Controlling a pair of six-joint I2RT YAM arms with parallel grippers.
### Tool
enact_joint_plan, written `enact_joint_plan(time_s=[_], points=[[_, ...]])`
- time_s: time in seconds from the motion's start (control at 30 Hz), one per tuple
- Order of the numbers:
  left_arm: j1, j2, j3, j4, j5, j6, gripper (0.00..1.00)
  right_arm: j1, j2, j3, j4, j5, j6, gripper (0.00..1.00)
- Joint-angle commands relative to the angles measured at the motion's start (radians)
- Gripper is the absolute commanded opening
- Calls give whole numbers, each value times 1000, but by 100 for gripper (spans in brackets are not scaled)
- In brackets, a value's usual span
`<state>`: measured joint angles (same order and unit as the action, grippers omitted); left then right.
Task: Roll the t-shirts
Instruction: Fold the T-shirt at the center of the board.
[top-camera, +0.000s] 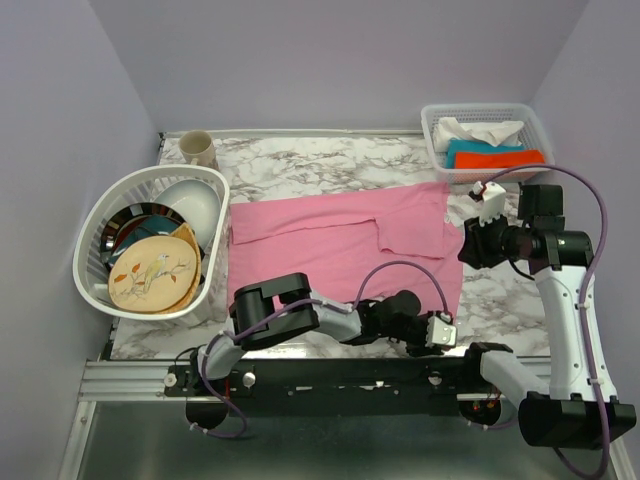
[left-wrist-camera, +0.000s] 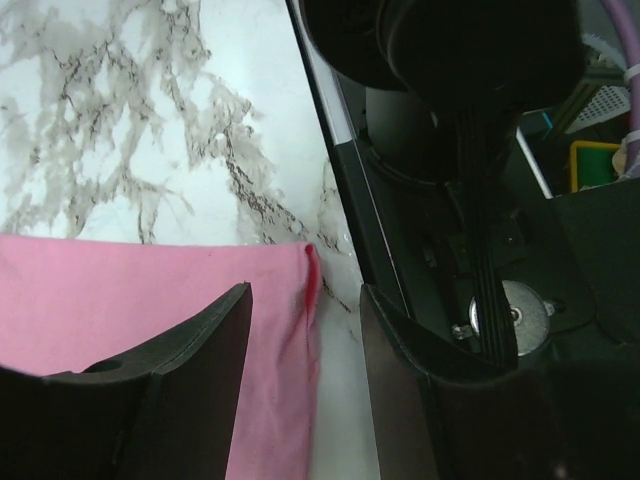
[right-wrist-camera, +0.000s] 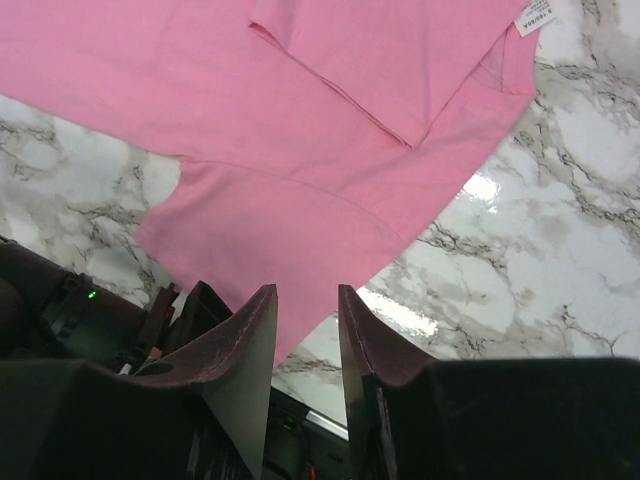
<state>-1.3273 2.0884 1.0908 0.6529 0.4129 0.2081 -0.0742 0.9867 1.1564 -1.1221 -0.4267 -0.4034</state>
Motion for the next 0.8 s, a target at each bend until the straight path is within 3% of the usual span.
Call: enact_joint_plan(time_s=[0.0, 0.17, 0.27, 0.4, 0.5, 0.63, 0.77], points=[[-13, 55, 38, -3, -74, -12, 57, -6, 12, 8, 15, -6, -5, 40], [-13, 74, 46, -9, -112, -13, 55, -6, 20, 23, -1, -21, -21, 40], [-12, 79, 38, -12, -129, -15, 43, -6, 15, 11, -2, -26, -49, 40], [-9, 64, 24, 7, -129, -36, 13, -6, -14, -23, -36, -38, -168, 40], [8, 26, -2, 31, -122, -74, 1, -6, -57, -78, -66, -49, -282, 40], [51, -34, -42, 59, -50, -191, 0, -6, -95, -149, -136, -96, -490, 41], [108, -80, -49, 65, 32, -352, 0, -6, -71, -181, -209, -138, -568, 47]])
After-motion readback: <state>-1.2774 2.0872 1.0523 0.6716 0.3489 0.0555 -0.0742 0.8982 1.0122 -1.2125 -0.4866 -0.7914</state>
